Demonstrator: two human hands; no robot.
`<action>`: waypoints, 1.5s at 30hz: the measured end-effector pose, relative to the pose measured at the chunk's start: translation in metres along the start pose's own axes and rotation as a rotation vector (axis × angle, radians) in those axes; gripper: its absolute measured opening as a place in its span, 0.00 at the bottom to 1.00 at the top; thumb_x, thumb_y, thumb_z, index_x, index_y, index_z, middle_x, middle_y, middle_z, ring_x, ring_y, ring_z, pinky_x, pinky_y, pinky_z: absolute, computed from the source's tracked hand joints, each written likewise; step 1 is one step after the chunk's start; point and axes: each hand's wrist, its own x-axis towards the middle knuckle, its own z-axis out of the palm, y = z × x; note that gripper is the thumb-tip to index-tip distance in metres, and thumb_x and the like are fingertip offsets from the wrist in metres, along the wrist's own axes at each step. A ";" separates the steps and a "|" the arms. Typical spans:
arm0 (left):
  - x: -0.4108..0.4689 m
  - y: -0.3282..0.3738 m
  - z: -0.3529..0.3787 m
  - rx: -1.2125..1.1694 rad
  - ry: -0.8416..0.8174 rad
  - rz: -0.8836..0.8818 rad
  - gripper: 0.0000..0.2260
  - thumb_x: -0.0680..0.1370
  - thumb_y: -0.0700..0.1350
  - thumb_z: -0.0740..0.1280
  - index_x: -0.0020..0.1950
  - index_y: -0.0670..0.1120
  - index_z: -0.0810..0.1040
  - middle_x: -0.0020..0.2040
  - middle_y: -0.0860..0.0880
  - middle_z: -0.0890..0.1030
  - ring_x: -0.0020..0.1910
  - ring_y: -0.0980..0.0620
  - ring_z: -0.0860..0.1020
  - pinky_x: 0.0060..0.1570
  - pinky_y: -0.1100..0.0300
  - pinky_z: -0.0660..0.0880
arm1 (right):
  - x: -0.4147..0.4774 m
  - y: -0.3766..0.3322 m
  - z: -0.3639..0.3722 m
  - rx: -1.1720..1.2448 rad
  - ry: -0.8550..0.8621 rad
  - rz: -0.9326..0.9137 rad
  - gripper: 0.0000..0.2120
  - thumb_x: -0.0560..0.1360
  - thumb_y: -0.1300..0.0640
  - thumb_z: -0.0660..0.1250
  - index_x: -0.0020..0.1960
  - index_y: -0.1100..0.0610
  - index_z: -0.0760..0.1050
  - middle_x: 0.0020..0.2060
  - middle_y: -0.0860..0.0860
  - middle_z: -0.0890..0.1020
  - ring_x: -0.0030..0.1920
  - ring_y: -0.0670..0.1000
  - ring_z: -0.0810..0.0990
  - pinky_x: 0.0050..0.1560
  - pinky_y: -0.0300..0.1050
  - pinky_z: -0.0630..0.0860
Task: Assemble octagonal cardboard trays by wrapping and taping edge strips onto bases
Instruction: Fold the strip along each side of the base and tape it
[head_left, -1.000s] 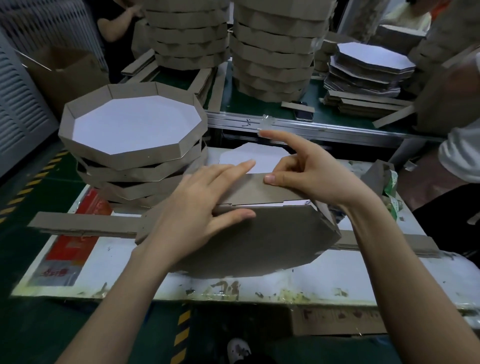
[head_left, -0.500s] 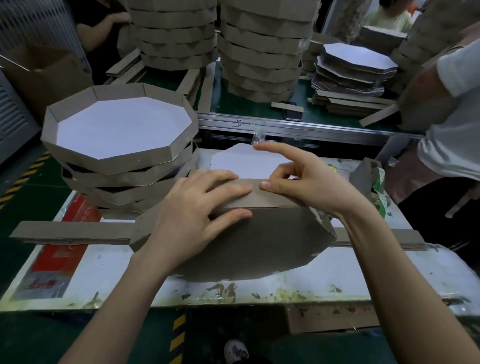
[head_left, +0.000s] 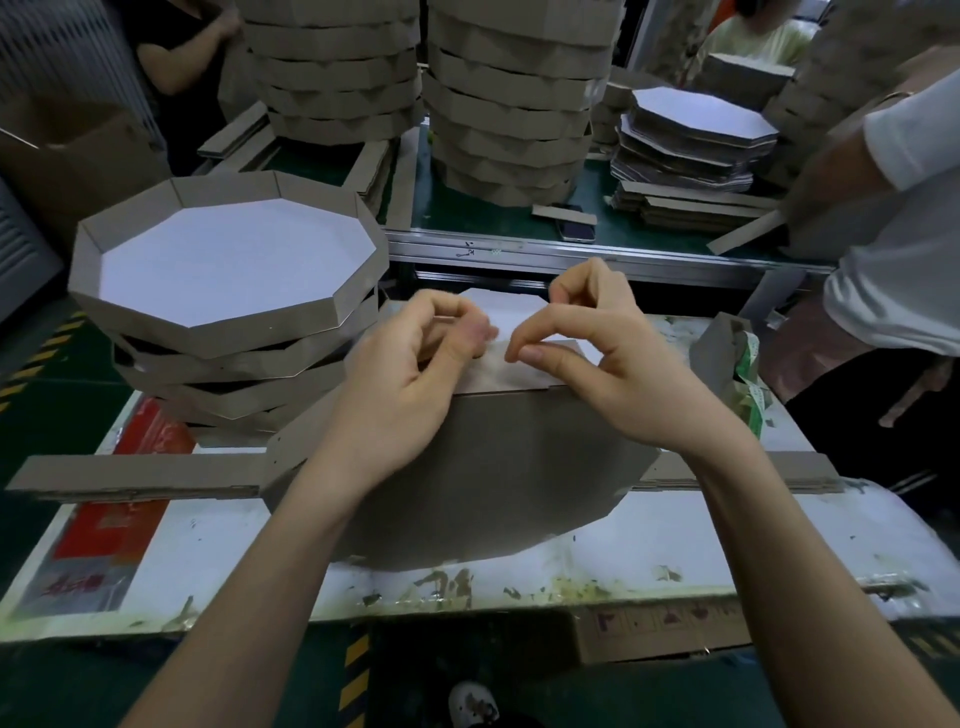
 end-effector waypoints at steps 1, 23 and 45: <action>0.000 -0.001 0.001 0.018 0.006 0.020 0.12 0.80 0.54 0.62 0.53 0.47 0.76 0.47 0.54 0.84 0.48 0.58 0.82 0.52 0.51 0.78 | 0.000 -0.001 0.001 -0.012 -0.002 0.004 0.06 0.79 0.55 0.68 0.49 0.43 0.79 0.46 0.43 0.65 0.52 0.45 0.65 0.54 0.28 0.62; -0.003 -0.010 0.007 0.056 0.116 0.058 0.08 0.80 0.50 0.62 0.49 0.46 0.74 0.43 0.57 0.84 0.47 0.62 0.82 0.50 0.55 0.80 | -0.002 -0.003 -0.004 0.006 0.168 0.010 0.02 0.73 0.54 0.75 0.46 0.50 0.86 0.42 0.44 0.86 0.48 0.48 0.76 0.43 0.30 0.67; -0.002 -0.010 0.006 0.073 0.041 0.151 0.06 0.81 0.48 0.61 0.51 0.46 0.73 0.50 0.56 0.83 0.52 0.57 0.81 0.53 0.49 0.79 | -0.005 0.006 -0.002 0.061 0.167 -0.019 0.24 0.73 0.49 0.75 0.67 0.49 0.76 0.60 0.42 0.81 0.64 0.47 0.71 0.65 0.42 0.68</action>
